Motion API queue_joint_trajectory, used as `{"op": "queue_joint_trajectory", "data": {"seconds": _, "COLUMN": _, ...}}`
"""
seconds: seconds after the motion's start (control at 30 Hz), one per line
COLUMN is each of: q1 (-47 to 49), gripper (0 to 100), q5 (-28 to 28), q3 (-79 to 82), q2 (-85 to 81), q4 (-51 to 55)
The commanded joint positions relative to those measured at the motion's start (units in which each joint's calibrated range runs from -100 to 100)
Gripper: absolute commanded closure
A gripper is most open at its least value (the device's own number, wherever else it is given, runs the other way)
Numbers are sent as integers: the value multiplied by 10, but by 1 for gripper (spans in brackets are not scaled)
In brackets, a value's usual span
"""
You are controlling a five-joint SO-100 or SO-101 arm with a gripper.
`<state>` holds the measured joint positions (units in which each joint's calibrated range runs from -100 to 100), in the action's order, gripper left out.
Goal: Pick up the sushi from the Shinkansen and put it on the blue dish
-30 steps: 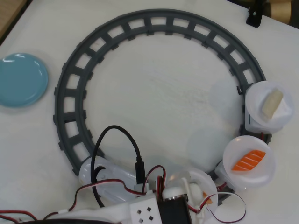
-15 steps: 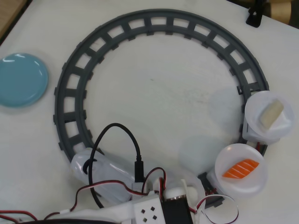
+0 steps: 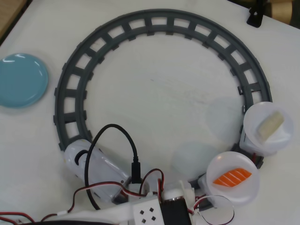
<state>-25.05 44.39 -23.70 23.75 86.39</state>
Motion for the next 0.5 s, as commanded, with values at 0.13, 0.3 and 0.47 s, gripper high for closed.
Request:
{"op": "queue_joint_trajectory", "data": {"seconds": 0.13, "q1": 8, "gripper": 93, "q5": -13, "q3": 5, "q2": -11, "q4": 4}}
{"op": "queue_joint_trajectory", "data": {"seconds": 0.3, "q1": 17, "gripper": 93, "q5": -14, "q3": -7, "q2": -14, "q4": 26}}
{"op": "queue_joint_trajectory", "data": {"seconds": 0.47, "q1": 47, "gripper": 93, "q5": -20, "q3": -52, "q2": -49, "q4": 92}}
